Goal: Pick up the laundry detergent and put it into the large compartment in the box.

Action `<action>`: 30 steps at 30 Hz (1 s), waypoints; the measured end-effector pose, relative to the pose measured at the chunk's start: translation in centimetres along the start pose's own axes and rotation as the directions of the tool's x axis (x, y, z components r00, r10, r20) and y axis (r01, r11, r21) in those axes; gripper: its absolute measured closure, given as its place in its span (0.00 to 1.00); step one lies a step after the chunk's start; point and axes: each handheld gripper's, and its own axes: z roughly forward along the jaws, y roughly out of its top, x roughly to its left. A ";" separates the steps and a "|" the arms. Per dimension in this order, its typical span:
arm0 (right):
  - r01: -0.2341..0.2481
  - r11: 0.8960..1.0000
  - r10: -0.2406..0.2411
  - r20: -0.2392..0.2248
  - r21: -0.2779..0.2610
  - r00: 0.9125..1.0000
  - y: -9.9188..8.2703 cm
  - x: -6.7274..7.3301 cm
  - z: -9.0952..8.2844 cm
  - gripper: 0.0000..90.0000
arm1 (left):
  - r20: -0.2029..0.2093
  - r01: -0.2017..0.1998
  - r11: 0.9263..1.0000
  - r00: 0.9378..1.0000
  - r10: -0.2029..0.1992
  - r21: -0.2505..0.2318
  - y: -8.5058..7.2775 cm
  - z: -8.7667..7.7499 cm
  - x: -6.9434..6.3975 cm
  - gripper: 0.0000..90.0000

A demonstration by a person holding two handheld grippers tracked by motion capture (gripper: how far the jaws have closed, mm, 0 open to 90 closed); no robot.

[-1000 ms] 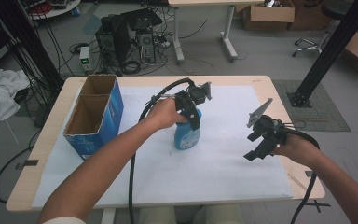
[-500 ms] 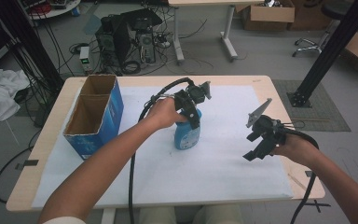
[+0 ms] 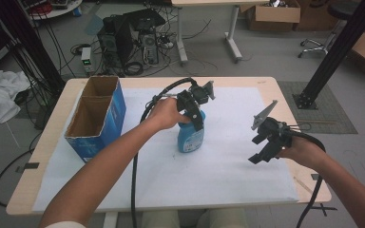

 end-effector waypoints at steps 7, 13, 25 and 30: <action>0.005 1.000 -0.005 0.002 0.001 1.000 0.0 0.1 0.0 0.22 | -0.028 0.037 0.999 0.999 -0.038 -0.020 -0.1 -2.7 0.2 0.42; 0.006 1.000 -0.006 -0.001 0.002 1.000 0.1 0.4 -0.1 0.22 | -0.042 0.110 0.993 0.993 -0.111 -0.040 -0.5 -5.8 0.7 0.42; 0.020 1.000 -0.020 0.000 0.001 1.000 0.2 0.7 -0.2 0.22 | -0.087 0.275 0.959 0.956 -0.281 -0.076 -1.4 -12.4 1.7 0.42; 0.028 1.000 -0.028 -0.003 0.007 1.000 0.3 0.8 -0.1 0.22 | -0.096 0.345 0.933 0.930 -0.354 -0.103 -1.9 -14.9 2.1 0.42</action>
